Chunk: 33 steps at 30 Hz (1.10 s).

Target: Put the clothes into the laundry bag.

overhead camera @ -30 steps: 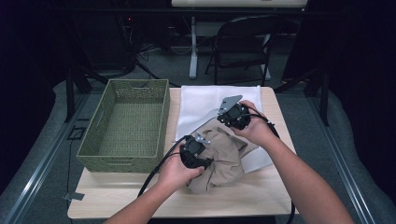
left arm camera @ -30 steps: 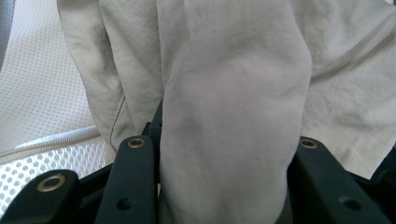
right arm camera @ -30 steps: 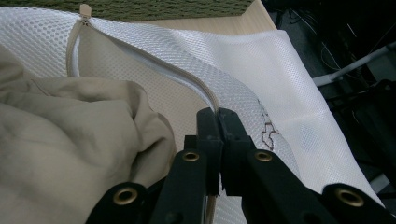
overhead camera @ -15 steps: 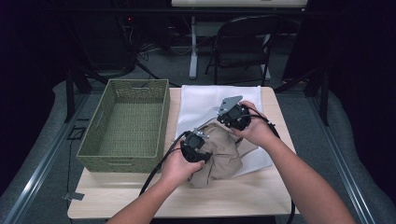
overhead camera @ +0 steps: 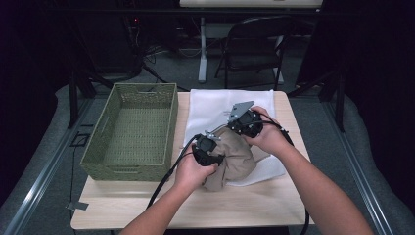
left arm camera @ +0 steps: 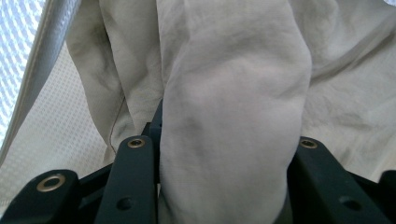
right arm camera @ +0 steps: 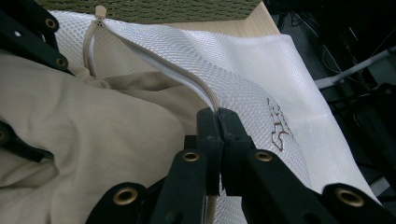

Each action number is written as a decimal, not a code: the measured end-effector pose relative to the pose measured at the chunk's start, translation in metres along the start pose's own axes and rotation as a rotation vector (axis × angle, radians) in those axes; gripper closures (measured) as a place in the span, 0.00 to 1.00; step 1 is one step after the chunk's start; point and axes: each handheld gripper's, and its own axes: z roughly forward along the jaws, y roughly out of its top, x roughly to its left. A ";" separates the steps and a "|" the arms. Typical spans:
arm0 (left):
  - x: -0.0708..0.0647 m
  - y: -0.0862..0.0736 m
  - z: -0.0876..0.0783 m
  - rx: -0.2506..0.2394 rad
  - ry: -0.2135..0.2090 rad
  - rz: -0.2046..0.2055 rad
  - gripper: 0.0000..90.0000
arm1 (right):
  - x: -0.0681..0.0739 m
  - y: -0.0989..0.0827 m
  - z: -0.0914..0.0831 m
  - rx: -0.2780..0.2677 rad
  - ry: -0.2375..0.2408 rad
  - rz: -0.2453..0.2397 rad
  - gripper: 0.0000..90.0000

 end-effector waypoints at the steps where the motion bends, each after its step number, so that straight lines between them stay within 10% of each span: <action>1: 0.000 0.001 0.001 -0.005 0.007 0.001 0.67 | 0.000 0.000 0.000 0.000 0.000 -0.001 0.98; 33: 0.006 0.010 0.036 -0.097 0.089 -0.078 0.66 | 0.006 0.001 -0.004 -0.012 0.005 -0.010 0.98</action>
